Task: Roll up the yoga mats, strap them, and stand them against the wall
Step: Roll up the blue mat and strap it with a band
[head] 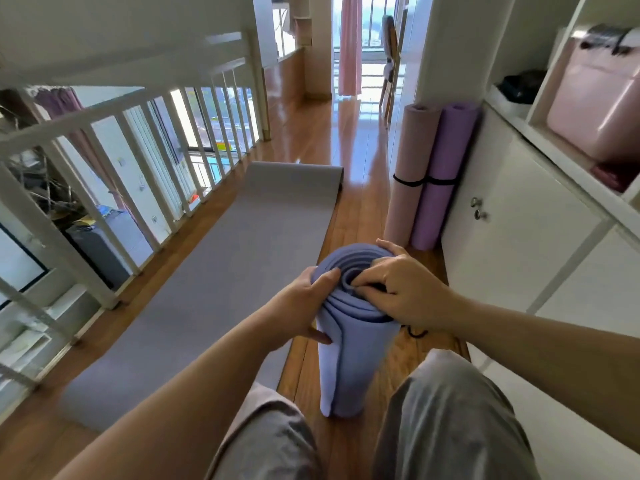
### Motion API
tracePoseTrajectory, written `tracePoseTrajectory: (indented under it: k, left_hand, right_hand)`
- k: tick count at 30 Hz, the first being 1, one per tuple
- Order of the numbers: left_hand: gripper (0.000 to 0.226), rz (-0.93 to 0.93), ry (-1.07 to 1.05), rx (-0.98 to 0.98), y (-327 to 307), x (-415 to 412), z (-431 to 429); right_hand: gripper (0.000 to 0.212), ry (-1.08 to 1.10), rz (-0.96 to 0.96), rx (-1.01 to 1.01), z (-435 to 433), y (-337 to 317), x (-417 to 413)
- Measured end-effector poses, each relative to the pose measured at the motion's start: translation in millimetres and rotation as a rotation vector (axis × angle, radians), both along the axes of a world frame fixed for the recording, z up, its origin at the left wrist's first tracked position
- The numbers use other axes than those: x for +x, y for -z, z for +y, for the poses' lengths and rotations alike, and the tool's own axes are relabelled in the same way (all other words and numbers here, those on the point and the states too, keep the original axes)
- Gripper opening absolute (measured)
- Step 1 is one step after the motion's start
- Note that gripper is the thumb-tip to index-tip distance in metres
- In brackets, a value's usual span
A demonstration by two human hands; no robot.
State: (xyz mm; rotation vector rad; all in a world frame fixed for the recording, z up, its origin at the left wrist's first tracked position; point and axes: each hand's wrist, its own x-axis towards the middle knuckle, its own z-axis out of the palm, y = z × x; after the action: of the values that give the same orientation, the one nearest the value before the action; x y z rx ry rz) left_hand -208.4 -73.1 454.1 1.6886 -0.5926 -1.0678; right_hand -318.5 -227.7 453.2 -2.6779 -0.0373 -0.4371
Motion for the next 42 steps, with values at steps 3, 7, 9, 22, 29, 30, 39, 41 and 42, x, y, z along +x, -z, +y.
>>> tracePoseTrajectory:
  k: [3,7,9,22,29,30,39,41,42]
  left_hand:
    - [0.049,0.008,0.035,-0.015,2,-2,-3]
    - [0.053,0.005,0.026,-0.024,0,-6,-13]
    - [0.053,0.004,0.023,-0.010,-1,-7,-17]
    - [0.051,0.019,-0.021,0.039,-3,-7,-22]
    - [0.037,-0.011,-0.051,0.041,-5,-12,-29]
    - [0.038,-0.012,-0.066,0.040,-5,-11,-30]
    - [0.031,-0.026,-0.148,0.047,-6,-5,-26]
    - [0.036,-0.037,-0.178,0.039,-6,-2,-22]
    - [0.037,-0.038,-0.182,0.037,-7,0,-20]
  right_hand:
    - [0.026,0.043,-0.032,0.057,-4,5,-5]
    - [0.017,-0.007,0.172,0.005,-13,-19,-1]
    - [0.017,-0.090,0.423,-0.085,-15,-45,4]
    - [0.023,-0.048,0.850,-0.399,13,-74,36]
    - [0.024,0.030,0.959,-0.444,10,-74,36]
    - [0.024,0.057,0.877,-0.444,10,-70,35]
    - [0.025,0.053,0.839,-0.524,12,-62,50]
    - [0.030,0.006,0.743,-0.619,12,-51,49]
    - [0.032,0.004,0.621,-0.605,12,-45,46]
